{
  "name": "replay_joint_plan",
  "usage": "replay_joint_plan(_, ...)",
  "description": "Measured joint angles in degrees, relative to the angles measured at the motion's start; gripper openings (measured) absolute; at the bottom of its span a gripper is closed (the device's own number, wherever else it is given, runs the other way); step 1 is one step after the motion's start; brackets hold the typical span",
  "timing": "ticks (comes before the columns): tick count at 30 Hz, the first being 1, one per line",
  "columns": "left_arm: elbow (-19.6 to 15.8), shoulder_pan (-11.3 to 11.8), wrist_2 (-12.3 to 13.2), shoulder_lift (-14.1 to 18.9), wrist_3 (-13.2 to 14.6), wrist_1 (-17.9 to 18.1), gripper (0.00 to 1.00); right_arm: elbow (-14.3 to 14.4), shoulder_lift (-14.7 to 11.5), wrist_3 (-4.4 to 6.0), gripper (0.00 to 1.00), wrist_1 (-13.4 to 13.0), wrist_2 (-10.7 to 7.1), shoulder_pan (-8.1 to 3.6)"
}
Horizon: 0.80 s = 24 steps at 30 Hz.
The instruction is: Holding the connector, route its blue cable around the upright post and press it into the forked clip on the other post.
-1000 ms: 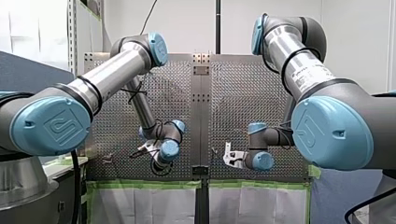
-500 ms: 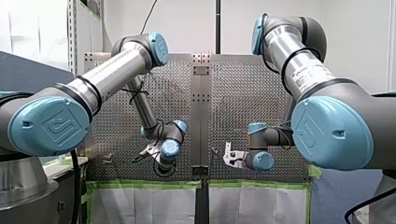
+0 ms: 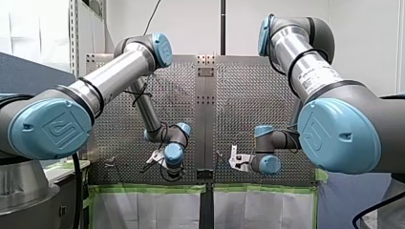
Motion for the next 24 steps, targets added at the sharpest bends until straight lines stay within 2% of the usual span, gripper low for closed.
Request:
replay_joint_plan(15,-0.01,-1.12,8.38,0.00,-8.37,7.93,1.00,0.00,0.00,-0.13,0.00,0.25,0.00,0.03)
replay_joint_plan(24,-0.01,-1.96,12.71,0.00,-12.71,12.05,1.00,-0.15,-0.01,-0.11,0.00,-0.06,-0.01,-0.38)
